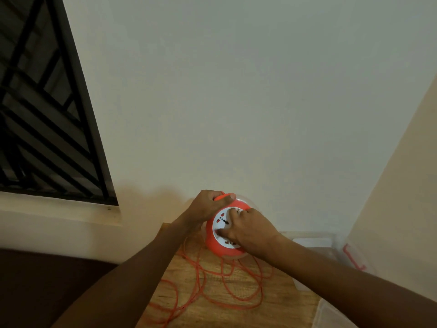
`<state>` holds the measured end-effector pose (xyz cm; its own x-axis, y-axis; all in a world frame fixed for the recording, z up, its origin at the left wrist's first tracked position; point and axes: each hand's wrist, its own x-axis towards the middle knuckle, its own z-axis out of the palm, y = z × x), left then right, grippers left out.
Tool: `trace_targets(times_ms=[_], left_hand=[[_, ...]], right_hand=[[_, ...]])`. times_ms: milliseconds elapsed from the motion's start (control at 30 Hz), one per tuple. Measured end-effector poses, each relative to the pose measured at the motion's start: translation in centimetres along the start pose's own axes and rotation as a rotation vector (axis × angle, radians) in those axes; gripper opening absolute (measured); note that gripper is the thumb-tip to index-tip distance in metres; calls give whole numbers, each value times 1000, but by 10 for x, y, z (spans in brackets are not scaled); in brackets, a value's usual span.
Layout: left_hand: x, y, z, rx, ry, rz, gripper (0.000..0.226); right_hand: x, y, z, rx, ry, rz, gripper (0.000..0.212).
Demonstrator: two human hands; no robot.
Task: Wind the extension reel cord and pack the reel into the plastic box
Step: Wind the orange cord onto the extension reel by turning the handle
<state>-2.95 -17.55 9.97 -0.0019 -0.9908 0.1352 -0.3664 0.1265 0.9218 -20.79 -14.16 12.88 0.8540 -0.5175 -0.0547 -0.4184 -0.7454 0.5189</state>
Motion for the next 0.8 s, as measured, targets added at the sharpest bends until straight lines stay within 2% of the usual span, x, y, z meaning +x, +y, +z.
trace_targets(times_ms=[100, 200, 300, 467, 567, 700, 800], left_hand=[[-5, -3, -2, -134, 107, -78, 35], [-10, -4, 5, -279, 223, -119, 46], [-12, -3, 10, -312, 255, -138, 43], [-14, -7, 22, -331, 207, -119, 29], [-16, -13, 30, -366, 266, -107, 29], [-17, -18, 24, -349, 269, -127, 35], [-17, -23, 9, -446, 218, -175, 38]], right_hand=[[0, 3, -1, 113, 62, 151, 73], [3, 7, 3, 244, 145, 323, 71], [4, 8, 11, 331, 193, 400, 69], [3, 1, 24, 396, 266, 502, 72], [2, -8, 27, 418, 230, 547, 73], [-6, -13, 23, 446, 247, 507, 67], [-19, -6, 16, 221, 272, 217, 39]])
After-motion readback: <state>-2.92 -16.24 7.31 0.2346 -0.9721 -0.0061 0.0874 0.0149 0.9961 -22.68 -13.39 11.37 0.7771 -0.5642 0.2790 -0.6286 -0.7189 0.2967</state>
